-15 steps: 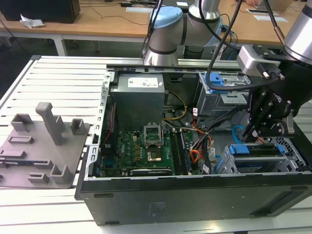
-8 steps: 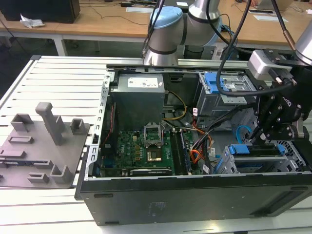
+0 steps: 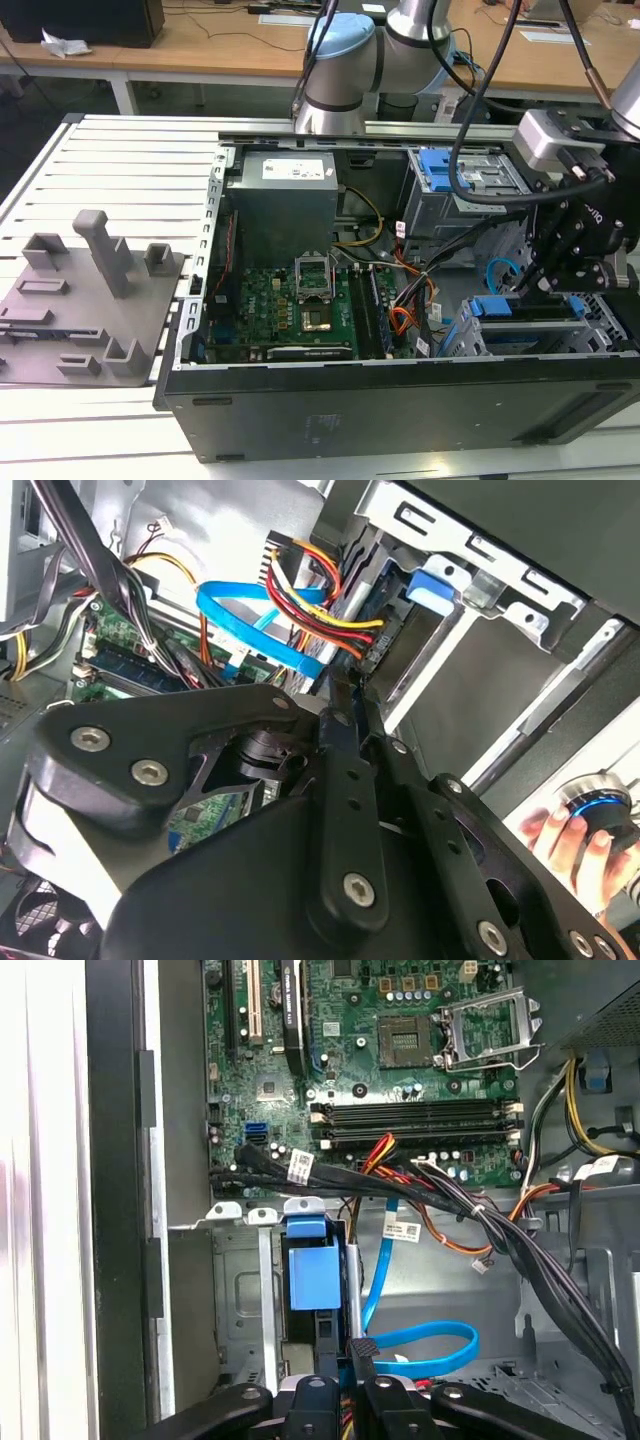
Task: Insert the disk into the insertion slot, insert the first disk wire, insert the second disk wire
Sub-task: 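Insert the second disk wire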
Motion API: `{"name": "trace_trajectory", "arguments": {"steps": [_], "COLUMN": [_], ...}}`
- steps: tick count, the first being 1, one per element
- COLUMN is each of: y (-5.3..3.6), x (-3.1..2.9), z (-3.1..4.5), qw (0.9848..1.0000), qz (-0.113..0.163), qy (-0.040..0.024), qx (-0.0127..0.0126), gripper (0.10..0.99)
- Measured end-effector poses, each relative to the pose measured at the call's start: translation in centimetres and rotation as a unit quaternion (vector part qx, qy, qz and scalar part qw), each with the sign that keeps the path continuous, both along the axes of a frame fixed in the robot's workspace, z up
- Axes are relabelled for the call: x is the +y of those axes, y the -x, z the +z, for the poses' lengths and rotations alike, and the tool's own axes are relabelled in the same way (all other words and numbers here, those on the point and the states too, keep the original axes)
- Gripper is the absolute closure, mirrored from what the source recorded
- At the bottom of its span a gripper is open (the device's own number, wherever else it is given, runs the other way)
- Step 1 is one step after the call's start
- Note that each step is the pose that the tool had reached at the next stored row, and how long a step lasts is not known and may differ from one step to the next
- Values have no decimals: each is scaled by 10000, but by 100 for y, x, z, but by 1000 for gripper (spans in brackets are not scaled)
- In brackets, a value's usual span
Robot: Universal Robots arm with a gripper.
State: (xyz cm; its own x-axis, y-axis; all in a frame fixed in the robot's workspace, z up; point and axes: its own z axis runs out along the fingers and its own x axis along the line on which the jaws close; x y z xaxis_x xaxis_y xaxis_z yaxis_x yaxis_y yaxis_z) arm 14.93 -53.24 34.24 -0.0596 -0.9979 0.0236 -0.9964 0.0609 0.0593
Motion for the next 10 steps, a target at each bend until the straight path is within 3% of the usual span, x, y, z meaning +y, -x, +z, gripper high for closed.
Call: {"name": "trace_trajectory", "arguments": {"steps": [10], "y": [-25], "x": [-27], "z": [-36], "qw": [10000], "qz": [-1], "qy": [3], "qx": [0], "gripper": [925]}}
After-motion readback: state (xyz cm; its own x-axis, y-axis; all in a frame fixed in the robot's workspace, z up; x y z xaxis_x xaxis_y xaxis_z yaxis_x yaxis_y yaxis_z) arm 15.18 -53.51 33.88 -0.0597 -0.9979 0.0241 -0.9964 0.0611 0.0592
